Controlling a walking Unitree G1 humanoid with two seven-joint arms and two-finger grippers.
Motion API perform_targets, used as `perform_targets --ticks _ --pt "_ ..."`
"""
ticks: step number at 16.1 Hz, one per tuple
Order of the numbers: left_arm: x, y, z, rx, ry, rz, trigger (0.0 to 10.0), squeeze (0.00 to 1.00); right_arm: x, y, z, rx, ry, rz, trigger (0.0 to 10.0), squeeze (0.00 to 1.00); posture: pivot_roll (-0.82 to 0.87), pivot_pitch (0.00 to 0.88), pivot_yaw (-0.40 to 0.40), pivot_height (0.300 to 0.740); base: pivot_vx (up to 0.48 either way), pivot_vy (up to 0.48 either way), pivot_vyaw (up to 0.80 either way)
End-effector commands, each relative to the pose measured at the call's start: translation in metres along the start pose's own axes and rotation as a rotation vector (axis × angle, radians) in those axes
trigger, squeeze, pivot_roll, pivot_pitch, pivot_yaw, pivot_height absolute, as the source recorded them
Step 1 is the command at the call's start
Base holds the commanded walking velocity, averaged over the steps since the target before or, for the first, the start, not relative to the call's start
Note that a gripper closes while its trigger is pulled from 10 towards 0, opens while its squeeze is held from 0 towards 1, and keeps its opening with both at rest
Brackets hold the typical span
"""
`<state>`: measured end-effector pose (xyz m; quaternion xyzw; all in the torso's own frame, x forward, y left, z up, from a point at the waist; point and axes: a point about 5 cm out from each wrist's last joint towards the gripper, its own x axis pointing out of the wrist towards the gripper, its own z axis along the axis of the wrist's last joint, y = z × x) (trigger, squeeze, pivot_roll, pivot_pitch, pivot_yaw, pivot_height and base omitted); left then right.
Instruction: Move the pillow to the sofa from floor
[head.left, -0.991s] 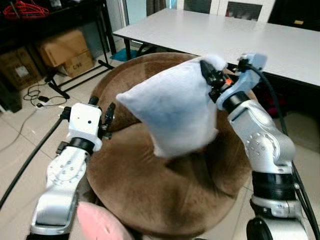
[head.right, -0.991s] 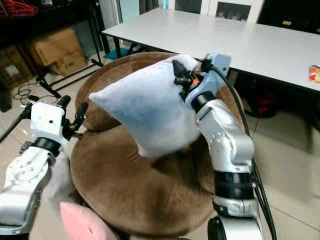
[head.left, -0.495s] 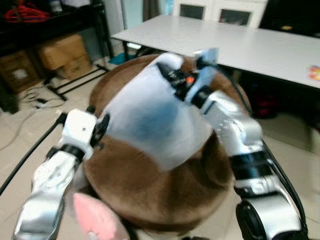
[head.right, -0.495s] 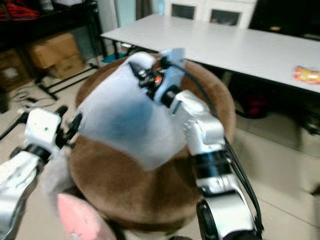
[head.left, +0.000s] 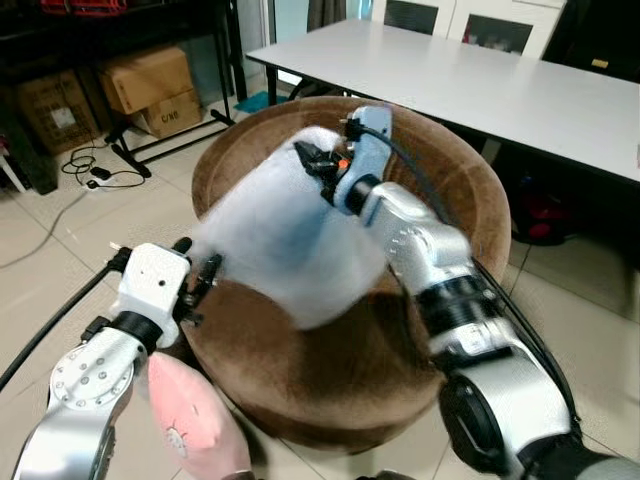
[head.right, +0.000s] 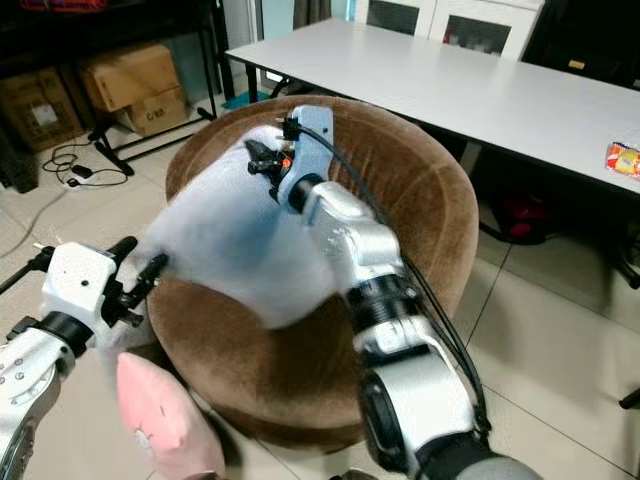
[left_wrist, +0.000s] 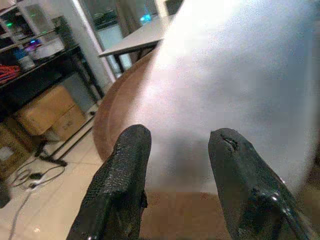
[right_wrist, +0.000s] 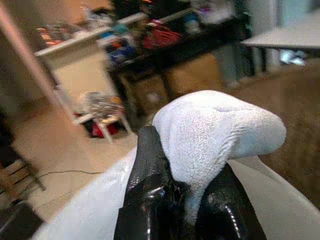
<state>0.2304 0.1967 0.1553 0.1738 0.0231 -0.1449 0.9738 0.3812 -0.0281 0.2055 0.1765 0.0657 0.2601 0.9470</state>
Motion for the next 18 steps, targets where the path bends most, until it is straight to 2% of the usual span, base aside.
perform_targets --ticks 1,2,4,5,7,8,10,11,15,17,18 --pt "-0.001 -0.004 0.001 0.005 0.006 -0.028 10.0 0.00 0.004 -0.003 0.019 0.014 -0.081 -0.090 10.0 0.00 -0.02 0.000 -0.007 0.740 0.000 0.000 0.00" --pt "-0.001 -0.004 0.001 0.005 0.007 -0.027 10.0 0.00 0.004 -0.003 0.019 0.018 -0.082 -0.101 10.0 0.00 -0.02 0.000 -0.007 0.740 0.000 0.000 0.00" --pt "-0.002 -0.001 0.001 0.010 0.013 0.002 10.0 0.00 0.009 -0.013 0.010 0.095 -0.060 -0.277 10.0 0.00 -0.01 0.000 -0.017 0.740 0.000 0.000 0.00" --pt "-0.002 -0.001 0.001 0.010 0.013 0.003 10.0 0.00 0.009 -0.016 0.008 0.116 -0.052 -0.313 10.0 0.00 -0.01 0.000 -0.017 0.740 0.000 0.000 0.00" --pt "-0.005 -0.003 0.001 0.009 0.018 0.001 10.0 0.00 0.004 -0.035 -0.003 0.158 -0.021 -0.507 10.0 0.00 0.00 0.000 -0.021 0.740 0.000 0.000 0.00" --pt "-0.007 -0.003 0.002 0.009 0.022 -0.001 10.0 0.00 -0.002 -0.051 -0.013 0.220 0.001 -0.655 10.0 0.00 0.00 0.000 -0.022 0.740 0.000 0.000 0.00" --pt "-0.008 -0.001 0.002 0.013 0.026 0.001 10.0 0.00 -0.008 -0.063 -0.017 0.270 -0.001 -0.741 10.0 0.00 0.01 0.000 -0.023 0.740 0.000 0.000 0.00" --pt "-0.009 0.001 0.002 0.018 0.031 0.002 10.0 0.00 -0.018 -0.081 -0.021 0.352 -0.018 -0.834 10.0 0.00 0.01 0.000 -0.023 0.740 0.000 0.000 0.00" --pt "-0.008 -0.002 0.003 0.020 0.027 -0.045 10.0 0.00 -0.033 -0.104 -0.025 0.362 -0.015 -0.971 10.0 0.00 0.01 0.000 -0.018 0.740 0.000 0.000 0.00" --pt "-0.008 -0.009 0.005 -0.026 0.024 -0.144 10.0 0.00 -0.039 -0.115 -0.020 0.423 -0.059 -1.007 10.0 0.00 0.01 0.000 -0.015 0.740 0.000 0.000 0.00" --pt "-0.008 -0.010 0.007 -0.041 0.016 -0.169 10.0 0.00 -0.039 -0.115 -0.018 0.438 -0.075 -0.994 10.0 0.27 0.01 0.000 -0.015 0.740 0.000 0.000 0.00"
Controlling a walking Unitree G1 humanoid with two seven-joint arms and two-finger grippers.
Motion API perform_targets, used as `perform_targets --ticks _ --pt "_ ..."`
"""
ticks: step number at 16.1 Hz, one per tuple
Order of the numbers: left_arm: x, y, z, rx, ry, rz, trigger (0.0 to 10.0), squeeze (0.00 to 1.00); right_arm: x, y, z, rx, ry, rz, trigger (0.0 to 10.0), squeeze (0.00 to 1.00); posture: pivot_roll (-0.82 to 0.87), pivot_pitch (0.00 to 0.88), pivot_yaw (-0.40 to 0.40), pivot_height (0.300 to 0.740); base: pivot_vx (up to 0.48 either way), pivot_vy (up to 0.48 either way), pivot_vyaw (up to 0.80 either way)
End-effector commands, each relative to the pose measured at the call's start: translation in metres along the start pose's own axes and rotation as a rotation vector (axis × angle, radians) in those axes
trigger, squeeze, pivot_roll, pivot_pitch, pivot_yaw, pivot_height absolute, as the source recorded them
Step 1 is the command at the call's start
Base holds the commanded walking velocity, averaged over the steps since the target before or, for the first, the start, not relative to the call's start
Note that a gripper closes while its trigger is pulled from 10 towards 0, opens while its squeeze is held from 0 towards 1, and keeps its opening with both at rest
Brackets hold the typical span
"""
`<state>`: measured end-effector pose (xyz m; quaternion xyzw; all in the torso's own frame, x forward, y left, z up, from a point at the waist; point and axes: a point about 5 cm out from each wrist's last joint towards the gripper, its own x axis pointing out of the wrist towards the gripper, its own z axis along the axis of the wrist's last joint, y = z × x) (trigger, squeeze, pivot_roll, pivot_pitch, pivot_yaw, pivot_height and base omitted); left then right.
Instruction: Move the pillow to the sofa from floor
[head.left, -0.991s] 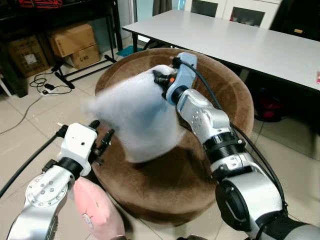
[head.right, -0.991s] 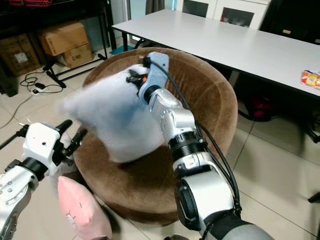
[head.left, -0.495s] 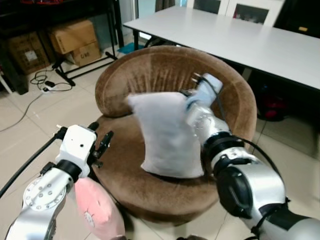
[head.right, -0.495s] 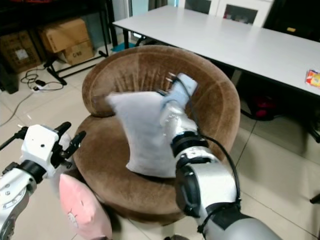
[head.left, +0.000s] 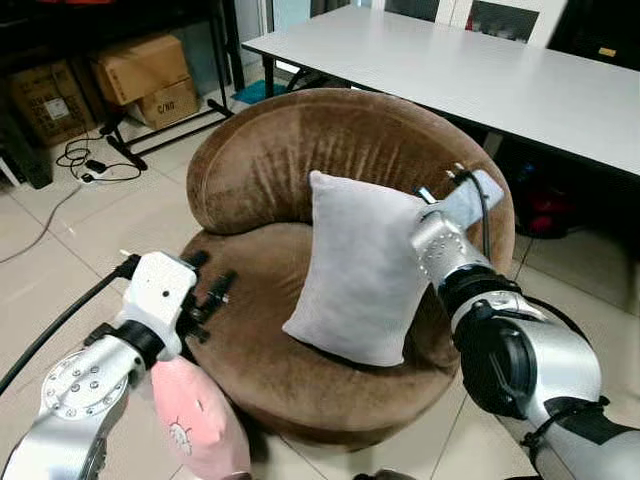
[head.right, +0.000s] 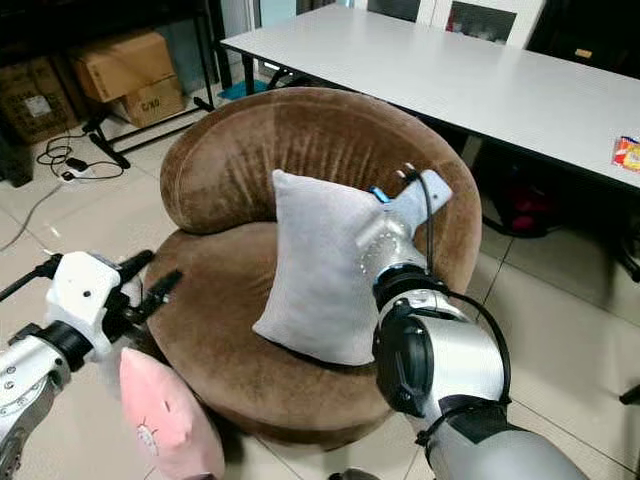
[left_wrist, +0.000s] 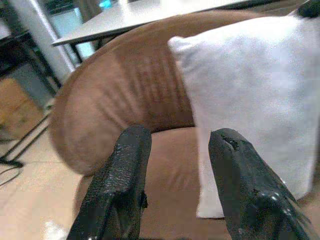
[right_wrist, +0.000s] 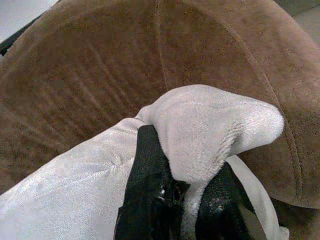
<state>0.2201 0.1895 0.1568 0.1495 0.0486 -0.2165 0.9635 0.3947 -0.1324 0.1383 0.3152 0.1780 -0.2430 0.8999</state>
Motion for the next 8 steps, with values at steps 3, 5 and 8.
perform_targets --ticks 3,5,8 --pt "0.001 -0.009 0.009 -0.090 -0.049 -0.147 10.0 0.00 -0.002 0.009 0.027 0.019 -0.147 0.040 10.0 1.00 0.00 0.000 -0.002 0.740 0.000 0.000 0.00" --pt "0.003 -0.008 0.009 -0.090 -0.045 -0.160 10.0 0.00 -0.003 0.012 0.036 0.044 -0.205 0.085 10.0 1.00 0.00 0.000 0.004 0.740 0.000 0.000 0.00" --pt "0.007 -0.004 0.010 -0.067 -0.053 -0.133 10.0 0.00 -0.003 0.009 0.050 0.056 -0.283 0.099 10.0 1.00 -0.01 0.000 0.015 0.740 0.000 0.000 0.00"
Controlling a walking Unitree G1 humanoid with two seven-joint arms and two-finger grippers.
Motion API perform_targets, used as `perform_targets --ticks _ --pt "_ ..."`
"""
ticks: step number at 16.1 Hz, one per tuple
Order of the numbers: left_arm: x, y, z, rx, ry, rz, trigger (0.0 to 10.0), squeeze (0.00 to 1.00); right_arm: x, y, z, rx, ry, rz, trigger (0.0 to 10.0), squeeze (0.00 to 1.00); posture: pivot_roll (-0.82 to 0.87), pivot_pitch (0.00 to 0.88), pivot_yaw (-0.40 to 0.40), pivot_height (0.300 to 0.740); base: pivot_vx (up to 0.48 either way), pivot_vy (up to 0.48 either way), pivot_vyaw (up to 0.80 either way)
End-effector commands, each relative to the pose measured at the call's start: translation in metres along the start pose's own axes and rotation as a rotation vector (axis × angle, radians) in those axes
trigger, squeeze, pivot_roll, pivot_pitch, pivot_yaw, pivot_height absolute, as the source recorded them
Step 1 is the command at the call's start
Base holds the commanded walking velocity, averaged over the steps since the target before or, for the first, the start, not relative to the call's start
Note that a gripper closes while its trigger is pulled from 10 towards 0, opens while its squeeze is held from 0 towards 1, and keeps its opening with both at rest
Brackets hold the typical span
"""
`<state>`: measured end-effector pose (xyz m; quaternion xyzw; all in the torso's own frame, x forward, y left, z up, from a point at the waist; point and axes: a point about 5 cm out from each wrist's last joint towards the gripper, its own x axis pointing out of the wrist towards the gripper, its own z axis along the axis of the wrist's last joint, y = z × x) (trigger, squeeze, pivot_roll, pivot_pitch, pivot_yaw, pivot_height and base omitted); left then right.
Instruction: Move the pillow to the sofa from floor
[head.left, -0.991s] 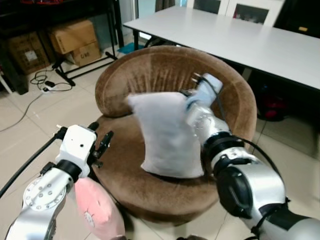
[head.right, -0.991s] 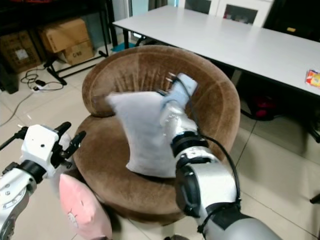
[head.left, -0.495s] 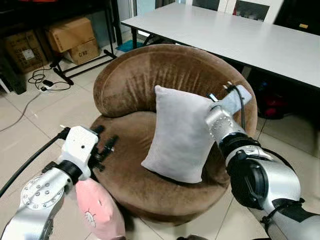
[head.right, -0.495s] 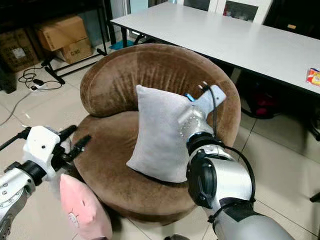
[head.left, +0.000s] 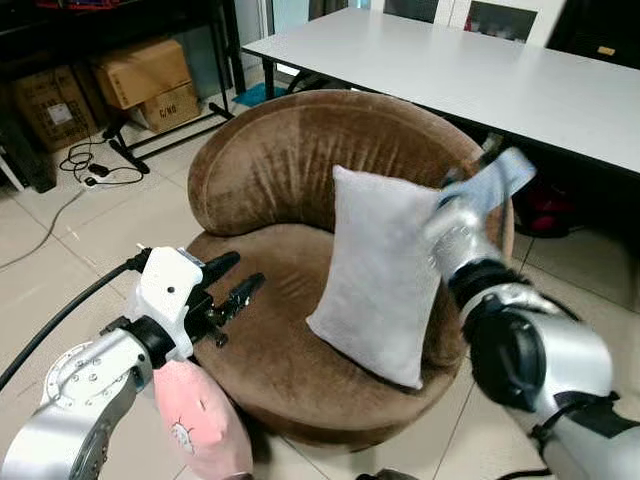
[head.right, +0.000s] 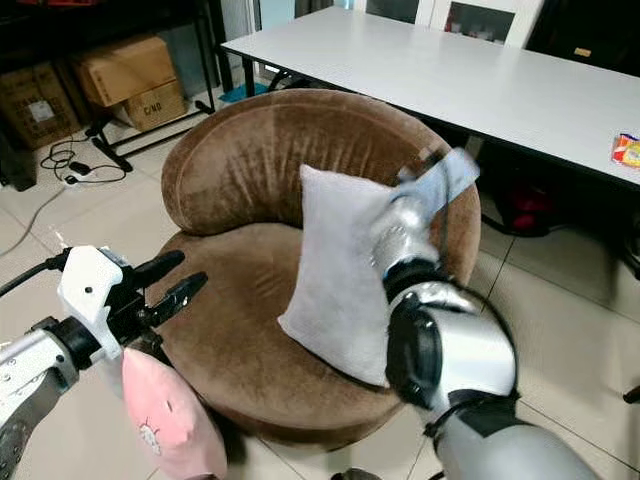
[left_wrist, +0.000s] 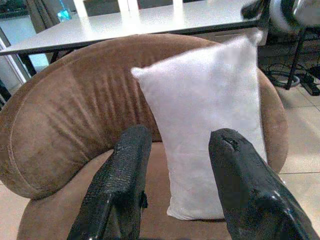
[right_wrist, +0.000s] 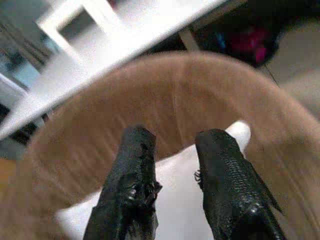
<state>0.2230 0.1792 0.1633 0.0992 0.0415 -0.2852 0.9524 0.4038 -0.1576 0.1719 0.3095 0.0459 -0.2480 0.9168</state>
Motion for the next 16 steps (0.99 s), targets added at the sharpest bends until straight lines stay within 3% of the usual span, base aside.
perform_targets --ticks 1,2,3,4,7,9,11,12,13,15,16 --pt "0.002 0.003 0.001 0.019 0.002 0.014 10.0 0.00 0.001 0.003 0.009 0.012 -0.041 0.021 10.0 1.00 -0.01 0.000 0.020 0.740 0.000 0.000 0.00" --pt "0.003 0.005 0.001 0.018 0.005 0.017 10.0 0.00 0.003 -0.002 0.012 0.005 -0.055 0.031 10.0 1.00 -0.02 0.000 0.025 0.740 0.000 0.000 0.00" --pt "0.005 0.006 0.000 0.023 0.006 0.020 10.0 0.00 0.004 -0.005 0.012 0.029 -0.044 0.032 10.0 0.21 -0.03 0.000 0.031 0.740 0.000 0.000 0.00" --pt "0.008 0.008 0.000 0.042 0.007 0.038 10.0 0.00 0.006 -0.011 0.013 0.054 -0.047 0.043 10.0 0.00 -0.03 0.000 0.031 0.740 0.000 0.000 0.00" --pt "0.016 0.012 -0.007 0.073 0.028 0.133 10.0 0.00 0.008 -0.014 0.021 0.031 -0.087 0.210 10.0 0.00 -0.04 0.000 0.039 0.740 0.000 0.000 0.00" --pt "0.020 0.012 -0.010 0.059 0.025 0.244 10.0 0.00 -0.002 -0.019 0.018 -0.046 -0.098 0.384 10.0 0.00 -0.05 0.000 0.037 0.740 0.000 0.000 0.00" --pt "0.022 0.008 -0.013 0.032 0.033 0.308 10.0 0.00 -0.021 -0.029 0.007 -0.192 -0.099 0.480 10.0 0.00 -0.06 0.000 0.041 0.740 0.000 0.000 0.00" --pt "0.022 0.007 -0.016 0.046 0.049 0.352 10.0 0.00 -0.037 -0.040 -0.004 -0.319 -0.072 0.528 10.0 0.00 -0.07 0.000 0.040 0.740 0.000 0.000 0.00" --pt "0.022 0.007 -0.016 0.046 0.049 0.352 10.0 0.00 -0.037 -0.040 -0.004 -0.319 -0.072 0.528 10.0 0.00 -0.07 0.000 0.040 0.740 0.000 0.000 0.00" --pt "0.018 0.010 -0.024 0.068 0.085 0.451 10.0 0.00 -0.063 -0.064 -0.022 -0.542 -0.057 0.587 10.0 0.00 -0.08 0.000 0.029 0.740 0.000 0.000 0.00" --pt "0.017 0.012 -0.024 0.103 0.072 0.482 10.0 0.00 -0.074 -0.076 -0.025 -0.556 -0.041 0.560 10.0 0.00 -0.08 0.000 0.029 0.740 0.000 0.000 0.00"
